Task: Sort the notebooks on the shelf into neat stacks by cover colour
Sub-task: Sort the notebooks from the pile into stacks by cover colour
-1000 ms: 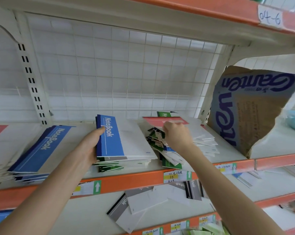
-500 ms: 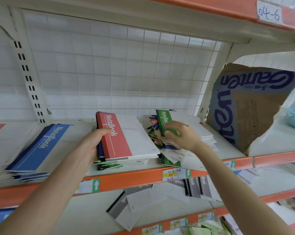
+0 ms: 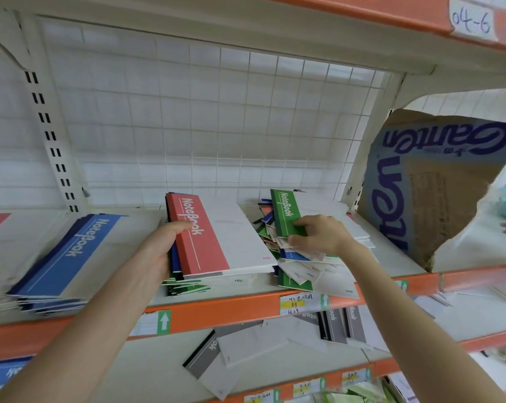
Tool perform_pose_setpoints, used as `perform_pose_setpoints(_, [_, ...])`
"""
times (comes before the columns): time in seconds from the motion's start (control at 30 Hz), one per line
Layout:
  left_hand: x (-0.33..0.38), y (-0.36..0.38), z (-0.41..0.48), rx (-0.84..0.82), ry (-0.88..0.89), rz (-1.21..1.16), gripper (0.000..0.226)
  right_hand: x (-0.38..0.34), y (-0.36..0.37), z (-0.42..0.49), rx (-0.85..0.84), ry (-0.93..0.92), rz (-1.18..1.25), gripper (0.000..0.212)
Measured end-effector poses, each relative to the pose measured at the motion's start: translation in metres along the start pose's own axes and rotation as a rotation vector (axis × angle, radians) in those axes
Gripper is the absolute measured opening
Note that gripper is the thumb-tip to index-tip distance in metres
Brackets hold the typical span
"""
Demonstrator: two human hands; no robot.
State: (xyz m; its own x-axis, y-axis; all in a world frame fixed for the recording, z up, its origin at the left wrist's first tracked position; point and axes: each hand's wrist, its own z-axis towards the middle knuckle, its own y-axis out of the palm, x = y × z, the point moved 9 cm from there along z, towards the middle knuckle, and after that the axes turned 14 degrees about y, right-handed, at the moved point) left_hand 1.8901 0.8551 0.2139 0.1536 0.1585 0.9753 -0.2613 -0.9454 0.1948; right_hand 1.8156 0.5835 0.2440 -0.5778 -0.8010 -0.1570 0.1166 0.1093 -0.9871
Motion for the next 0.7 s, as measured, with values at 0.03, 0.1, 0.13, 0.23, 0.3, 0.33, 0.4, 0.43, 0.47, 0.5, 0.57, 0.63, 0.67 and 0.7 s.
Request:
perform_pose_setpoints(0.03, [0.000,0.000,0.001,0.000,0.000,0.001,0.036,0.000,-0.001,0.000,0.015,-0.001,-0.021,0.053])
perform_pose_setpoints(0.1, [-0.001,0.002,0.001,-0.005,-0.004,0.000,0.036,0.000,-0.003,0.001,0.046,0.001,-0.048,0.052])
perform_pose_setpoints(0.13, [-0.001,0.002,0.001,-0.007,-0.004,0.000,0.036,0.001,-0.004,0.000,0.051,0.005,-0.049,0.052])
perform_pose_setpoints(0.23, [-0.002,0.000,0.004,0.001,0.001,-0.001,0.038,0.002,-0.006,0.000,0.041,0.018,-0.026,0.046])
perform_pose_setpoints(0.3, [-0.003,-0.002,0.005,0.004,-0.001,-0.003,0.040,-0.002,-0.005,0.001,0.078,-0.002,-0.061,0.037])
perform_pose_setpoints(0.33, [-0.003,-0.003,0.005,0.003,-0.001,-0.001,0.040,-0.005,-0.005,0.001,0.119,-0.017,-0.093,0.034])
perform_pose_setpoints(0.4, [-0.002,-0.003,0.004,-0.005,-0.001,-0.008,0.040,-0.007,-0.008,0.000,0.218,-0.031,-0.125,0.034])
perform_pose_setpoints(0.43, [-0.003,-0.004,0.005,-0.006,-0.002,-0.013,0.040,-0.006,-0.010,0.000,0.265,-0.030,-0.105,0.034])
perform_pose_setpoints(0.47, [-0.003,-0.004,0.005,-0.006,-0.002,-0.018,0.039,-0.006,-0.013,-0.002,0.304,-0.039,-0.065,0.035])
perform_pose_setpoints(0.5, [-0.004,-0.003,0.006,-0.012,-0.003,-0.022,0.039,-0.009,-0.017,-0.006,0.333,-0.072,-0.002,0.036])
perform_pose_setpoints(0.57, [-0.005,0.002,0.006,-0.035,-0.004,-0.040,0.036,-0.026,-0.026,-0.021,0.374,-0.221,0.195,0.045])
perform_pose_setpoints(0.63, [-0.005,0.008,0.006,-0.041,0.000,-0.075,0.028,-0.055,-0.036,-0.045,0.361,-0.429,0.374,0.048])
perform_pose_setpoints(0.67, [-0.005,0.011,0.006,-0.032,-0.004,-0.099,0.025,-0.071,-0.038,-0.059,0.338,-0.545,0.410,0.047])
perform_pose_setpoints(0.7, [-0.006,0.013,0.005,-0.025,-0.019,-0.136,0.023,-0.086,-0.037,-0.073,0.302,-0.645,0.409,0.046])
